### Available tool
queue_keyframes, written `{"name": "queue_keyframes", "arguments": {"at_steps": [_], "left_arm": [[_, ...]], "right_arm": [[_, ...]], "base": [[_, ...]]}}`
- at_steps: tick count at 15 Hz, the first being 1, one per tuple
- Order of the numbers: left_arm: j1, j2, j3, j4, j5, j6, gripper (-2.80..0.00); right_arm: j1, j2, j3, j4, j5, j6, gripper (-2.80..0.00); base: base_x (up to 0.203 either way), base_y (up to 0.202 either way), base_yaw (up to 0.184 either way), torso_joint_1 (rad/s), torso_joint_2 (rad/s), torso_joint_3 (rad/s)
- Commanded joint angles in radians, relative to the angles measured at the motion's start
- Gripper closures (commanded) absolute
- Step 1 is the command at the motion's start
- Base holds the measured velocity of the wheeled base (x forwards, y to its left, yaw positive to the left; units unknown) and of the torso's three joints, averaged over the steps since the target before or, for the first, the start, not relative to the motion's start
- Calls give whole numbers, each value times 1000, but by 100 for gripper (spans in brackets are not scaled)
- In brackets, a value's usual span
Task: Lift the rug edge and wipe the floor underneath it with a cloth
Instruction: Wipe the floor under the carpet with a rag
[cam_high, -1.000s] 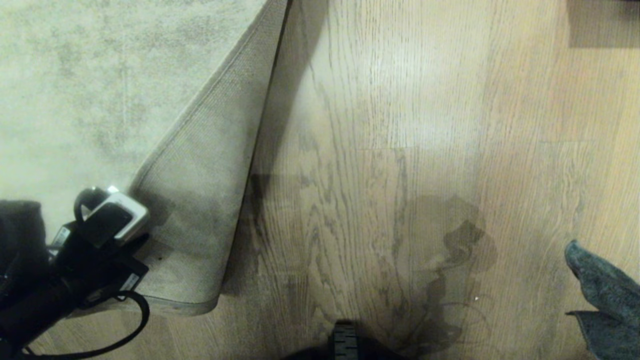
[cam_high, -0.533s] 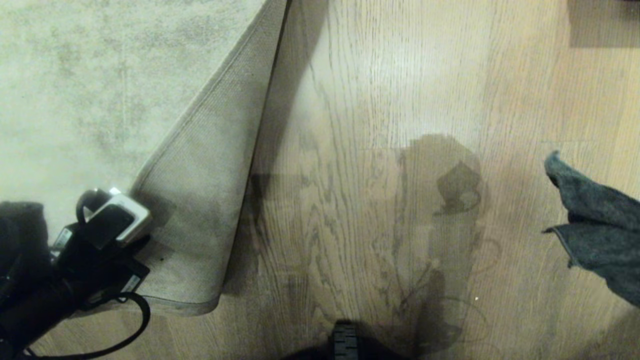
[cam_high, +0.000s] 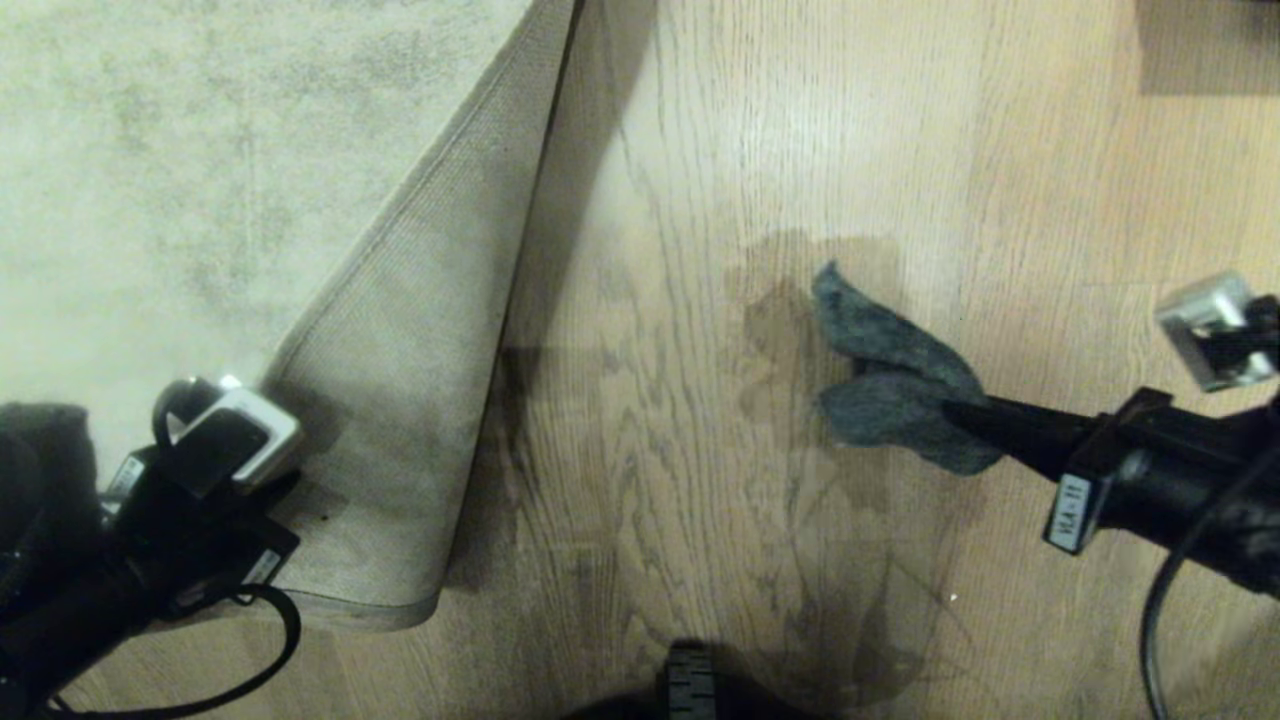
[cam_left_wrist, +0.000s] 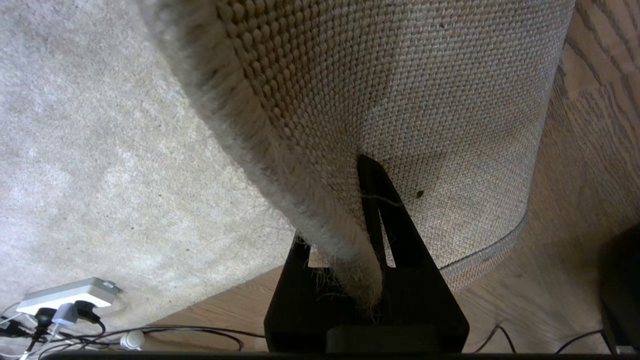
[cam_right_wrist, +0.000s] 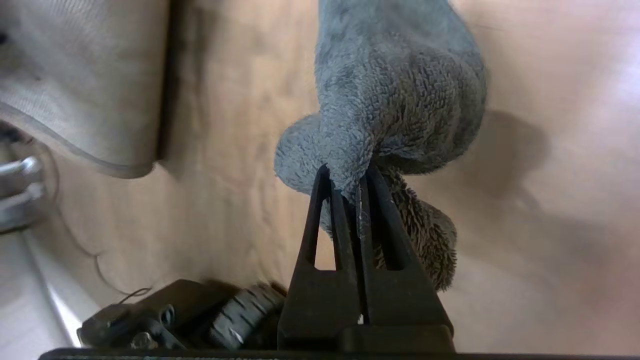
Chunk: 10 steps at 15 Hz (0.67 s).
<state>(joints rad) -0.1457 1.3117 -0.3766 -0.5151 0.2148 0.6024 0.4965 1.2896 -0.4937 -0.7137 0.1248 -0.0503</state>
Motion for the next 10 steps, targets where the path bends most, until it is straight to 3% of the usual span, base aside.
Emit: {"name": "queue_keyframes", "arguments": {"at_steps": [1,6,10], "left_arm": [[0,1,6,-3,1,4,0],[0,1,15,-3,1,5,0],[0,3,19,1,1,4,0]], "right_arm": [[83,247,-57,-100,-26,-3,0],[211,533,-283,-196,-94,2,0],[326,646,-329,-209,-102,3,0]], "base": [[0,0,0,0,0,0],[0,0,0,0,0,0],[0,0,0,0,0,0]]}}
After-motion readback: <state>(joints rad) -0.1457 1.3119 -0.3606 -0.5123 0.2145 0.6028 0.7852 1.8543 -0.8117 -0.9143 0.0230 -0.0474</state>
